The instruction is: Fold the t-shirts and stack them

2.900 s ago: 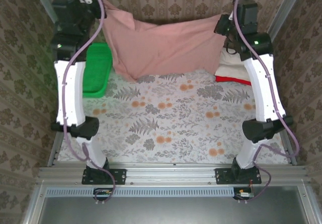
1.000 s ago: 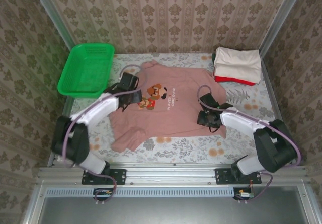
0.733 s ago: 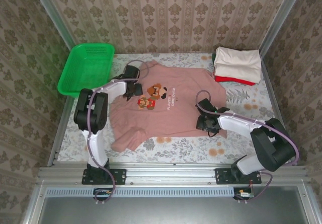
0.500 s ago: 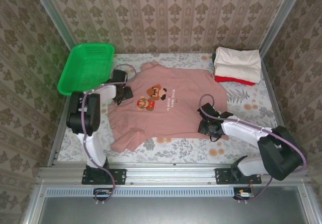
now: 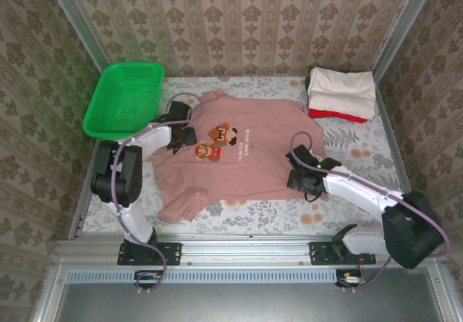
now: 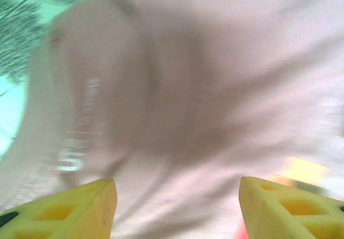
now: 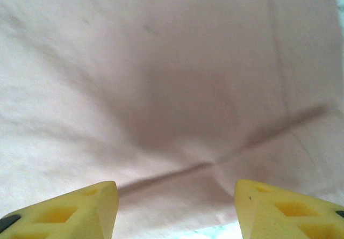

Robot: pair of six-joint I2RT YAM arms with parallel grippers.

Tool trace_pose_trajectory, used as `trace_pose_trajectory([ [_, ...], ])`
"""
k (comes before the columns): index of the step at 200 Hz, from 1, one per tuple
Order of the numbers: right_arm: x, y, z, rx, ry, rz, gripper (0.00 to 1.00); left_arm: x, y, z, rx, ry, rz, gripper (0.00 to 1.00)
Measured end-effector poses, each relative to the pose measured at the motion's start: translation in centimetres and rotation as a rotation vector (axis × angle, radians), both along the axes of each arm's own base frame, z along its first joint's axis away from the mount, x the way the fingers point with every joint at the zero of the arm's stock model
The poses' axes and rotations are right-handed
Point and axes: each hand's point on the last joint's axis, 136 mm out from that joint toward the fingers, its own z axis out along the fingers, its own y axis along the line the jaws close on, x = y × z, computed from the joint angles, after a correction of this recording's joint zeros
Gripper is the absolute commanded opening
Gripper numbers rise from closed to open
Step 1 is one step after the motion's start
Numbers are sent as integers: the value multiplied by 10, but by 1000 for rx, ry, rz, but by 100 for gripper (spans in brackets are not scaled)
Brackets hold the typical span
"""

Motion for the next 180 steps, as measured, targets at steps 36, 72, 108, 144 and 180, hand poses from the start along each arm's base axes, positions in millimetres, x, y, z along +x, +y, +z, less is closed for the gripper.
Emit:
trace_pose_trajectory([
  [36,52,29,-17,-25,9,37,61,46,-43,9,-48,-62,-55,62],
  [72,53,30,-34,-42,27,47,62,35,-12,-37,43,46,3,61],
  [108,38,21,-33,-37,13,45,65,-7,27,-36,57,85,56,64],
  [144,37,19,-31,-46,25,53,64,2,20,-7,52,87,35,70],
  [180,44,26,-31,-46,37,74,63,106,-21,80,-41,-170,5,64],
])
